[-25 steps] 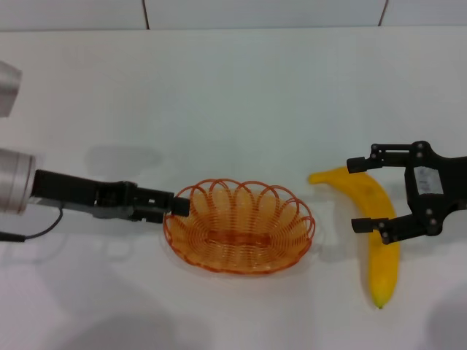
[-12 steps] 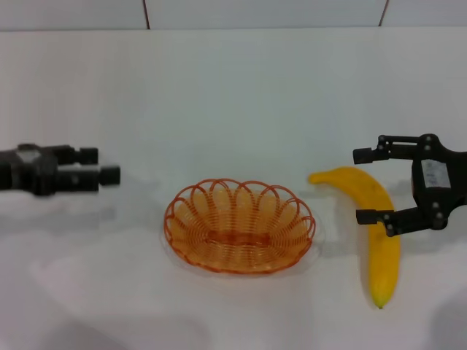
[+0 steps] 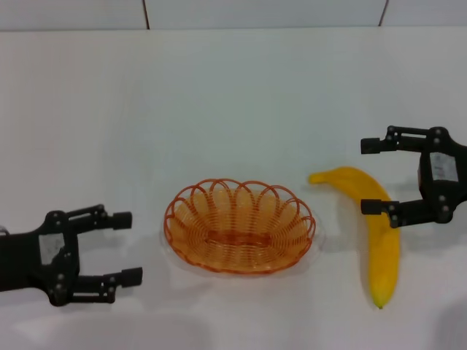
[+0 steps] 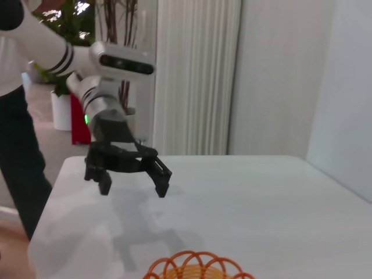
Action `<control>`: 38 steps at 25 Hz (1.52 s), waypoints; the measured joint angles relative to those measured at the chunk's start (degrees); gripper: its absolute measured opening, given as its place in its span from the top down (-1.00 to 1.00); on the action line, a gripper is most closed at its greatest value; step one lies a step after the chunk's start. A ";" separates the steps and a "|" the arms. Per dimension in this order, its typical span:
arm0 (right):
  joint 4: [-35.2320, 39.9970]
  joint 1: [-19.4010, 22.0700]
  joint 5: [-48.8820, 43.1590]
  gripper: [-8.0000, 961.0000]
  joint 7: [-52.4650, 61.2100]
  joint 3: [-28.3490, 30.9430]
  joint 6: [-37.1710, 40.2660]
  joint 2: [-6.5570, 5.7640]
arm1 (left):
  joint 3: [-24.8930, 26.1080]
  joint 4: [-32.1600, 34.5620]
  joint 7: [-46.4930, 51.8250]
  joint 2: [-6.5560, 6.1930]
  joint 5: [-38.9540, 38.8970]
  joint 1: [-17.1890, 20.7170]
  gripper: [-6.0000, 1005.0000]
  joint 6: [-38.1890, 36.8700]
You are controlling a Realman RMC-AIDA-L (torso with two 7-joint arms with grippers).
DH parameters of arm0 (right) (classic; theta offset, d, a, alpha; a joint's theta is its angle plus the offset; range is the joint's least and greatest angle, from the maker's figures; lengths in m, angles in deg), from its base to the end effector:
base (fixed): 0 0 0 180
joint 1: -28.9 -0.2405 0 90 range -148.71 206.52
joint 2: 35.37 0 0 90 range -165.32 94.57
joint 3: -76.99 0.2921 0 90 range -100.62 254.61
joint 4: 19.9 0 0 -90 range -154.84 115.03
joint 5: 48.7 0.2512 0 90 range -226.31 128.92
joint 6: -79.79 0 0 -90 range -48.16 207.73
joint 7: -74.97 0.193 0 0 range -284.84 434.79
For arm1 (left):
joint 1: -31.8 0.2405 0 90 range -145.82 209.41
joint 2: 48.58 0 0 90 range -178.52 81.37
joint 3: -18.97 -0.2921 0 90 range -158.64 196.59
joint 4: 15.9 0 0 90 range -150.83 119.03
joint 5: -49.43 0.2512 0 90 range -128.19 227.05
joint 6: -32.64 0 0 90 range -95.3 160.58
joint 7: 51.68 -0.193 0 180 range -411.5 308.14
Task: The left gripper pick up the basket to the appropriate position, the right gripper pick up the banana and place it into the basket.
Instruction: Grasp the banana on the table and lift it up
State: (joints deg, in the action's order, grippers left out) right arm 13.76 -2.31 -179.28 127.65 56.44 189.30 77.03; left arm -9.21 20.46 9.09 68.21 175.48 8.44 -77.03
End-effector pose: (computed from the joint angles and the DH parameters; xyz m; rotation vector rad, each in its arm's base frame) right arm 0.3235 0.3493 0.0045 -2.8370 0.0586 0.7185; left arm -0.3385 0.2998 -0.0302 -2.8806 -0.3660 -0.7867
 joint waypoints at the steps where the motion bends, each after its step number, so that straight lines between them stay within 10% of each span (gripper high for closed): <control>1: 0.00 0.24 0.41 -0.80 0.01 0.00 0.10 -0.01 | 0.73 -0.39 -1.00 0.02 -0.04 0.29 -0.75 0.13; 11: 4.26 2.49 6.89 -0.80 2.85 0.01 7.43 0.18 | 5.20 -0.90 -2.53 -0.02 -0.12 0.64 -0.75 0.39; 17: 24.66 2.01 6.57 -0.80 23.67 -3.74 7.17 3.36 | 5.24 -1.07 -2.23 0.04 -0.20 0.07 -0.75 0.97; 25: 44.82 -1.54 -0.18 -0.80 51.91 -13.60 3.47 3.31 | 7.96 -2.51 -2.23 -0.19 0.08 -0.57 -0.75 1.07; 38: 34.09 -1.19 -11.06 -0.80 63.64 -21.37 -10.18 3.87 | 8.25 -2.97 -2.36 -0.15 -0.29 -1.09 -0.75 1.04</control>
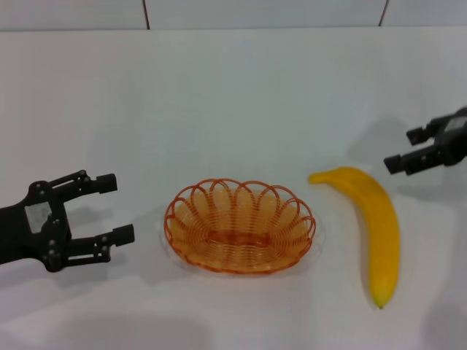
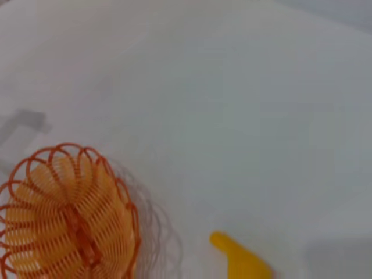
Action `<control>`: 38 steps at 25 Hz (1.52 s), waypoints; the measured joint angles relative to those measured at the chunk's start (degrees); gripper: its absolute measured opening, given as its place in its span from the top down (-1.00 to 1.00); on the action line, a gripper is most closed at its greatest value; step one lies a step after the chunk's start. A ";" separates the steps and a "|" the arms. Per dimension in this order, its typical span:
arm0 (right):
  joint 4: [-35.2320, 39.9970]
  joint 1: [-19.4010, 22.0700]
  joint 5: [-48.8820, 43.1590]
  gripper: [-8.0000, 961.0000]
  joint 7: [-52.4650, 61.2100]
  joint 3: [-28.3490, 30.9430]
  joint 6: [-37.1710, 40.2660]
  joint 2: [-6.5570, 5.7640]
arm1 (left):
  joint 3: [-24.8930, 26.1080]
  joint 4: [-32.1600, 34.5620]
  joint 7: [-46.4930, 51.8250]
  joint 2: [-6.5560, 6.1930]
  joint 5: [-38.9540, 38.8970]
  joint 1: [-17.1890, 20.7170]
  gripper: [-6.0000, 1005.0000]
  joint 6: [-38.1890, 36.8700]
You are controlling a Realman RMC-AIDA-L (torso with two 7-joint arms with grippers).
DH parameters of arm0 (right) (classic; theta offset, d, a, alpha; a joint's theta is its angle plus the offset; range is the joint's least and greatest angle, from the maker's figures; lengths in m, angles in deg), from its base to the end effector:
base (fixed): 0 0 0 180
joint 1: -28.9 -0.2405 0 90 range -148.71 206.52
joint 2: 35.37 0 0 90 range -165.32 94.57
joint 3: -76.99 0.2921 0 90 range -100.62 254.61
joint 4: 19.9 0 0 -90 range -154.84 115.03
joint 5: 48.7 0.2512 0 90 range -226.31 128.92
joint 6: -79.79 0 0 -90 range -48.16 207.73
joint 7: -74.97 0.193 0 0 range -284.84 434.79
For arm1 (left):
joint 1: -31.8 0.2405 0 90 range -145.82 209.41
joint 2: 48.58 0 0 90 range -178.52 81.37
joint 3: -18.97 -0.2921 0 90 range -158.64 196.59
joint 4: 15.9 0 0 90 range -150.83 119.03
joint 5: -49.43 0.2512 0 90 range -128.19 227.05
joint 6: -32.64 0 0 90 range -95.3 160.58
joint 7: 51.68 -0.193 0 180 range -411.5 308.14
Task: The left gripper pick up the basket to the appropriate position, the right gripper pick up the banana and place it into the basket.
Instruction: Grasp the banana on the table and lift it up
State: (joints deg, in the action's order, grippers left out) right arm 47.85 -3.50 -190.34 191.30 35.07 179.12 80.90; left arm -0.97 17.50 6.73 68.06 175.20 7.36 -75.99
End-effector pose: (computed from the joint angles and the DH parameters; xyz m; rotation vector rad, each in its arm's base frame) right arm 0.3005 0.4112 0.0405 -2.6506 0.9987 -0.0418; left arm -0.3396 0.3132 -0.0204 -2.7269 -0.3669 -0.8726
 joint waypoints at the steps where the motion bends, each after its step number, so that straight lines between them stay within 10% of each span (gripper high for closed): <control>1: -1.18 0.22 0.03 -0.80 -0.05 -0.08 -0.71 0.01 | 0.28 0.00 -0.01 0.00 0.00 0.06 -0.75 0.03; 23: -21.60 2.32 7.41 -0.80 -19.55 -0.05 -12.10 -0.26 | 1.39 -0.09 0.03 0.00 0.33 0.35 -0.75 0.79; 38: -21.85 3.23 8.53 -0.79 -22.21 2.57 -12.48 -0.29 | 1.40 -0.08 0.04 -0.01 0.62 0.37 -0.75 0.79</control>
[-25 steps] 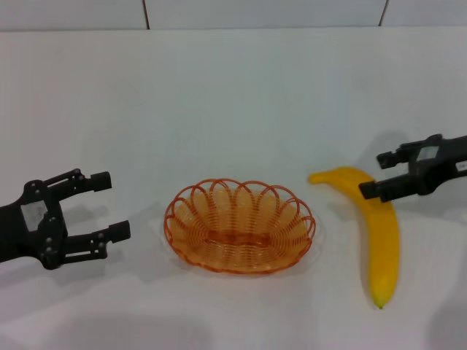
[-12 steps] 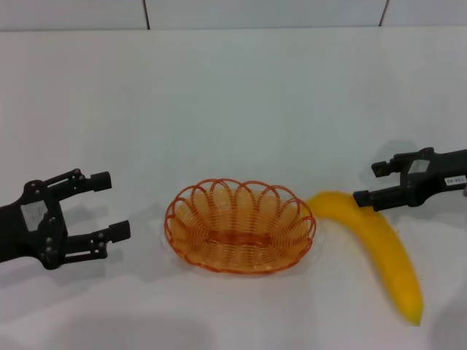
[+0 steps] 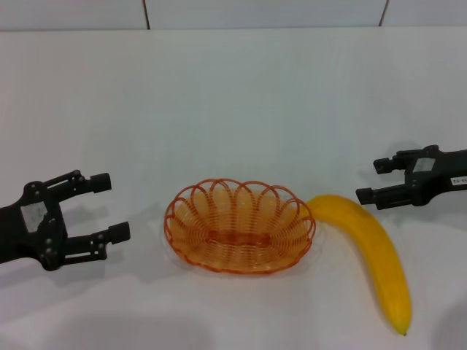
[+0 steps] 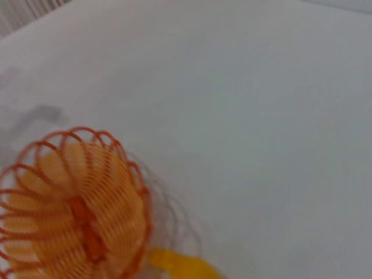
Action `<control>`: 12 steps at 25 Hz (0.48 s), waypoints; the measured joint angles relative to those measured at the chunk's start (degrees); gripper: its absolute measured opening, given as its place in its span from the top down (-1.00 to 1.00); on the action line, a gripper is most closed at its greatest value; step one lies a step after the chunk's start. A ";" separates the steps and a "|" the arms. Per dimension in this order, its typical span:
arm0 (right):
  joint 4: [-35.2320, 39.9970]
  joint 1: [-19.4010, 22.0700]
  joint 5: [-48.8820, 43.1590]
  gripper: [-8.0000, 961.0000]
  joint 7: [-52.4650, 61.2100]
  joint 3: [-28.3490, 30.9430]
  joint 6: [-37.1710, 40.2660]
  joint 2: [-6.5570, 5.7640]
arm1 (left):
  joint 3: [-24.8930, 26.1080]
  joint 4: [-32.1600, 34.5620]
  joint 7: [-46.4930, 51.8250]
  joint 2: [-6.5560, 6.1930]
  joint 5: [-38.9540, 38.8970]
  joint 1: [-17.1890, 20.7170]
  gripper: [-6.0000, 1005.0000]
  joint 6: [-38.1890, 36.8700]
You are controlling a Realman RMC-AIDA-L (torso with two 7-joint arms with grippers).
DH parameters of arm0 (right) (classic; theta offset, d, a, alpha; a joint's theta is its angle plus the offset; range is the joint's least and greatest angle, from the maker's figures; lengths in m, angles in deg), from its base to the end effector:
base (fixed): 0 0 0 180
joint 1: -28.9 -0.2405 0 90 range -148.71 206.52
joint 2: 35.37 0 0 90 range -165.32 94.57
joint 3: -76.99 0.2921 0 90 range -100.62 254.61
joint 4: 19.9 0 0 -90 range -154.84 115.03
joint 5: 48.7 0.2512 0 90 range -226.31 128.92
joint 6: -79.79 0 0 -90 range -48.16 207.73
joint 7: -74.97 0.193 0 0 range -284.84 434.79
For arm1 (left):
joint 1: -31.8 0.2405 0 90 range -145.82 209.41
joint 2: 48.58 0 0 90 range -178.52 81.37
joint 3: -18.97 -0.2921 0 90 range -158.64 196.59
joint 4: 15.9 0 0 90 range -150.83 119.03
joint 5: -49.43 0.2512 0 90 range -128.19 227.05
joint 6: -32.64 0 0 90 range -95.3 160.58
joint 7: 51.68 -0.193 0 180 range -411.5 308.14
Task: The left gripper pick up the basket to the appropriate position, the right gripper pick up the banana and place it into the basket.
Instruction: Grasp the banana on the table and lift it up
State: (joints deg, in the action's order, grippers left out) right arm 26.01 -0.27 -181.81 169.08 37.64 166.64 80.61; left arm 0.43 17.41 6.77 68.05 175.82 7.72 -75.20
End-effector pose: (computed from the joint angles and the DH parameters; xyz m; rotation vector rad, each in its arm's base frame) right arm 0.3581 0.3945 -0.0219 -2.7013 0.8899 0.1855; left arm -0.3455 0.3130 -0.0190 -2.7015 -0.3934 -0.8584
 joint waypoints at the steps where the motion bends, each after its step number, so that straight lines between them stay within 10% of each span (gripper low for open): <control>1: 0.08 0.11 0.37 -0.79 -0.79 0.88 1.36 -0.01 | 0.00 0.00 0.00 0.00 0.00 0.02 -0.75 0.00; 12: -0.75 2.34 0.76 -0.79 -10.65 3.01 4.26 0.23 | 0.00 0.00 0.00 0.00 -0.03 0.17 -0.75 0.00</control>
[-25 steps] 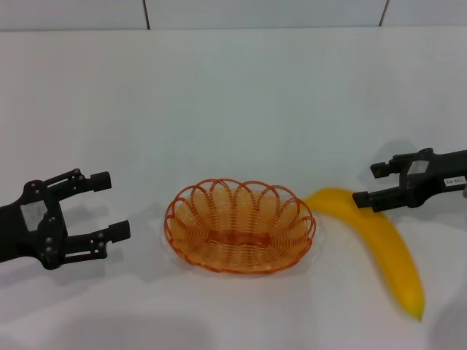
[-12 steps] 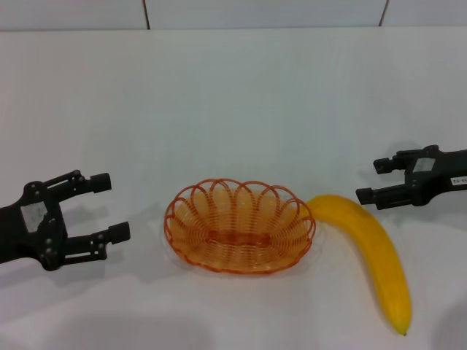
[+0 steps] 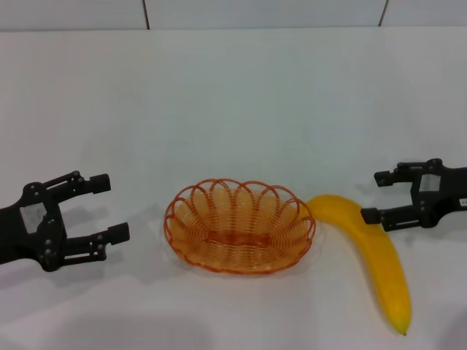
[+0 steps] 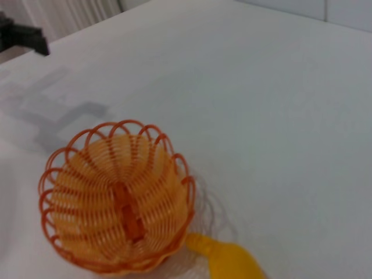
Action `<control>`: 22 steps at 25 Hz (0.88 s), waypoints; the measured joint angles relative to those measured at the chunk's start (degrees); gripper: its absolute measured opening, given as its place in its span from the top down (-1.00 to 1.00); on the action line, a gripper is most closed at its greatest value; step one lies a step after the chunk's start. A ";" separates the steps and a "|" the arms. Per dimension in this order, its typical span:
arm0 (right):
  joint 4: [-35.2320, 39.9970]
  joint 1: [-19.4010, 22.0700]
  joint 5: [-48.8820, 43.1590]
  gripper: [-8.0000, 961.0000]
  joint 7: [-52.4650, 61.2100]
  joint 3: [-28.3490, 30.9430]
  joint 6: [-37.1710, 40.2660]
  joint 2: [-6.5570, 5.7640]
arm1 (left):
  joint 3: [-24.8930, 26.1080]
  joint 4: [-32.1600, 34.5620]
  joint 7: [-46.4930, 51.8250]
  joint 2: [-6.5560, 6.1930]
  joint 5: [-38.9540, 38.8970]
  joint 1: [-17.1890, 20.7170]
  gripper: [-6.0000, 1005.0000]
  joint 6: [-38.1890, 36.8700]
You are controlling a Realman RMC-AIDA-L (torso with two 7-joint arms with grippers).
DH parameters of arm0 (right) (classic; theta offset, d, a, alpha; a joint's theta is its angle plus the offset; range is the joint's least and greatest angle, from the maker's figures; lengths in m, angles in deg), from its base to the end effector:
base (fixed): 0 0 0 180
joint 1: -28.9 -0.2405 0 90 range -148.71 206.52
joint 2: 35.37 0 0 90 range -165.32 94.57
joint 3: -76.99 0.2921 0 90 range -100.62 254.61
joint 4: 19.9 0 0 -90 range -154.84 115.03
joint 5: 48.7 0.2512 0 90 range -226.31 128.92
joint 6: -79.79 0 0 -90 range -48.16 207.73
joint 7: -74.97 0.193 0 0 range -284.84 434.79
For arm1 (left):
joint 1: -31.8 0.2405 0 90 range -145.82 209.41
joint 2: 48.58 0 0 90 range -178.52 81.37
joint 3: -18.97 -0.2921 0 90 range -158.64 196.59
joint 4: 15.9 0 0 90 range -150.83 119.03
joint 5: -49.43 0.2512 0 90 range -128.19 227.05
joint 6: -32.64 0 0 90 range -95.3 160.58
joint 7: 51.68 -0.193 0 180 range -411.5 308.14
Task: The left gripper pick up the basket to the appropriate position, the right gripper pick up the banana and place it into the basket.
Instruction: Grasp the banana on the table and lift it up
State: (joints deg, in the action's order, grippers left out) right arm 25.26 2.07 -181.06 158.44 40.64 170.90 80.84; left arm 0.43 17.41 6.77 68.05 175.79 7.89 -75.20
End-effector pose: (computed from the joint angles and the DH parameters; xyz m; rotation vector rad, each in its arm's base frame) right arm 0.3664 0.3697 -0.0216 -2.7714 0.7318 0.2441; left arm -0.3464 0.3120 -0.0190 -2.6997 -0.3970 -0.8579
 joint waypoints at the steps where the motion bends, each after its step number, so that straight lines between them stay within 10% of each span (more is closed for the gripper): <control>1: -0.42 0.06 -0.01 -0.79 -1.02 -0.02 0.01 0.01 | 0.00 0.00 0.00 0.00 0.00 0.00 -0.75 0.00; 22: -6.37 -0.24 -0.56 -0.79 -6.39 -0.04 -4.08 -0.26 | 0.00 0.00 0.00 0.00 0.03 0.00 -0.75 0.00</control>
State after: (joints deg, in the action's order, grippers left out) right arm 18.88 1.82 -181.62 152.05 40.60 166.81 80.58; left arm 0.43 17.41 6.77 68.05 175.82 7.89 -75.20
